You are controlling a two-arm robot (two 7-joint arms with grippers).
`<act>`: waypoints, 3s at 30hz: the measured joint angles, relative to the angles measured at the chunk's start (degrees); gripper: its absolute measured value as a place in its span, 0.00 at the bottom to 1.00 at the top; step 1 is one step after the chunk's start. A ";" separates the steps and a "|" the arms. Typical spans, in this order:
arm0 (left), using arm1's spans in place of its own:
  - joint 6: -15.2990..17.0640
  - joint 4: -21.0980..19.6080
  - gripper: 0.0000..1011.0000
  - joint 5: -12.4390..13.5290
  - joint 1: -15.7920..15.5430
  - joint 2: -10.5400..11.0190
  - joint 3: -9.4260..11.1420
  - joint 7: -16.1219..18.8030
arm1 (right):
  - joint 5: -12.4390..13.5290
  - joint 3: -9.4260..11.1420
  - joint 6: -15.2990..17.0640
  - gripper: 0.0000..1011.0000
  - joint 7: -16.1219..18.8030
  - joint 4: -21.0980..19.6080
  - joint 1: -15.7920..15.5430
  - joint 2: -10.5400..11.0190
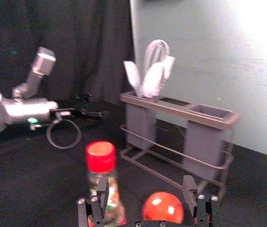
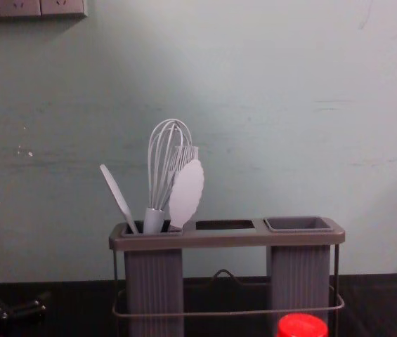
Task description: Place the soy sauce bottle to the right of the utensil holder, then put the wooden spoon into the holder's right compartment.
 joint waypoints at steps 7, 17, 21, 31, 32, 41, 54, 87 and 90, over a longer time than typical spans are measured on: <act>0.00 0.00 1.00 0.00 0.00 0.00 0.00 0.00 | -1.43 -2.39 0.58 0.99 2.09 -0.10 1.96 -2.96; 0.00 0.00 1.00 0.00 0.00 0.00 0.00 0.00 | -4.84 -5.58 3.35 0.99 3.98 2.69 6.95 -7.62; 0.00 0.00 1.00 0.00 0.00 0.00 0.00 0.00 | -5.96 -6.28 4.04 0.99 4.60 3.77 8.51 -9.16; 0.00 0.00 1.00 0.00 0.00 0.00 0.00 0.00 | -6.08 -5.65 4.54 0.91 5.93 4.95 8.66 -11.64; 0.00 0.00 1.00 0.00 0.00 0.00 0.00 0.00 | -6.04 -5.53 4.59 0.86 6.00 4.95 8.56 -11.76; 0.00 0.00 1.00 0.00 0.00 0.00 0.00 0.00 | -6.14 -4.47 4.91 0.62 6.97 4.89 7.75 -12.67; 0.00 0.00 1.00 0.00 0.00 0.00 0.00 0.00 | -6.43 -2.13 5.21 0.38 8.27 2.40 5.93 -13.23; 0.00 0.00 1.00 0.00 0.00 0.00 0.00 0.00 | -4.23 9.06 6.74 0.38 6.27 4.22 6.77 -13.69; 0.00 0.00 1.00 0.00 0.00 0.00 0.00 0.00 | -4.32 9.42 7.01 0.38 6.02 6.11 8.28 -14.22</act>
